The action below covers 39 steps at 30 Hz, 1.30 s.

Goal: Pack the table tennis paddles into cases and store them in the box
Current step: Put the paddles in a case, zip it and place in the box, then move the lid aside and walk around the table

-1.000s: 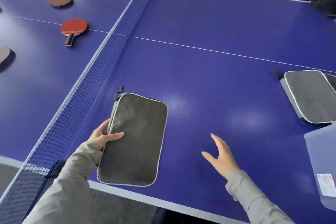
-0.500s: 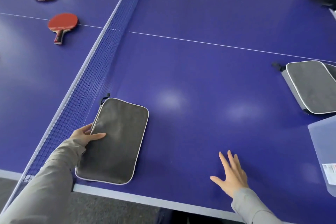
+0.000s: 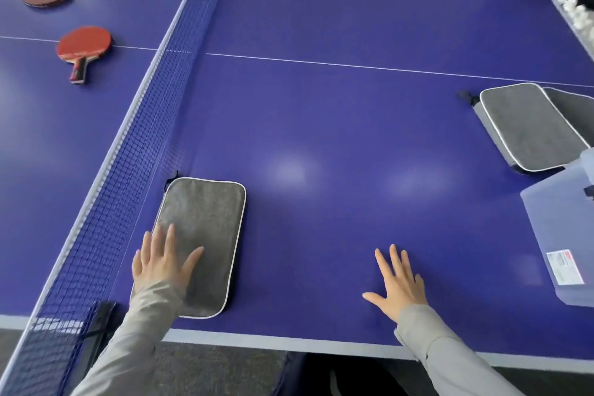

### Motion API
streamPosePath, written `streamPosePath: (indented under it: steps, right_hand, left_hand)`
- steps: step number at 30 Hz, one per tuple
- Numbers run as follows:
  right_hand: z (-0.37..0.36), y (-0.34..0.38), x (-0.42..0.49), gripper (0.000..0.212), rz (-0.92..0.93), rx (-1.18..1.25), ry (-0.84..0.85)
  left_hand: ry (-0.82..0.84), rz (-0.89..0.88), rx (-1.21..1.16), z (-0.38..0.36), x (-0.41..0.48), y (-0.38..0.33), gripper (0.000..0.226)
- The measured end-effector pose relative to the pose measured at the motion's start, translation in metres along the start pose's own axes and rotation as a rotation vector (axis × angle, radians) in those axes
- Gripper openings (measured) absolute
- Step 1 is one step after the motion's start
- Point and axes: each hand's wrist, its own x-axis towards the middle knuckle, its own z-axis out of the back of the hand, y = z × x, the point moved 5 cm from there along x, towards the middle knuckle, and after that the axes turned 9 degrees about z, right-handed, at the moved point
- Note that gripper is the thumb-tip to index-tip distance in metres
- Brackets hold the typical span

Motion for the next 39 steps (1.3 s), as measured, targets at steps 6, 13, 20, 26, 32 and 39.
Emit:
streamPosePath:
  steps: [6, 13, 20, 26, 32, 39]
  right_hand:
    - [0.023, -0.013, -0.011, 0.090, 0.011, 0.083, -0.122]
    - [0.089, -0.075, -0.055, 0.082, 0.011, 0.161, -0.388]
    - [0.118, -0.196, -0.160, 0.073, -0.013, 0.192, -0.696]
    - [0.094, -0.331, -0.247, 0.074, -0.173, 0.164, -0.741]
    - [0.089, -0.441, -0.290, 0.071, -0.293, 0.198, -0.729]
    - [0.125, -0.524, -0.262, 0.068, -0.290, 0.186, -0.736]
  left_hand:
    - [0.016, -0.390, 0.285, -0.011, -0.062, -0.093, 0.117]
    - [0.033, -0.631, 0.405, -0.022, -0.139, -0.227, 0.079]
    - [-0.038, -0.837, 0.297, -0.030, -0.269, -0.357, 0.075]
    - [-0.001, -0.929, 0.165, -0.064, -0.394, -0.452, 0.074]
    - [0.061, -0.872, 0.092, -0.085, -0.448, -0.510, 0.076]
    - [0.104, -0.725, -0.064, -0.088, -0.425, -0.579, 0.080]
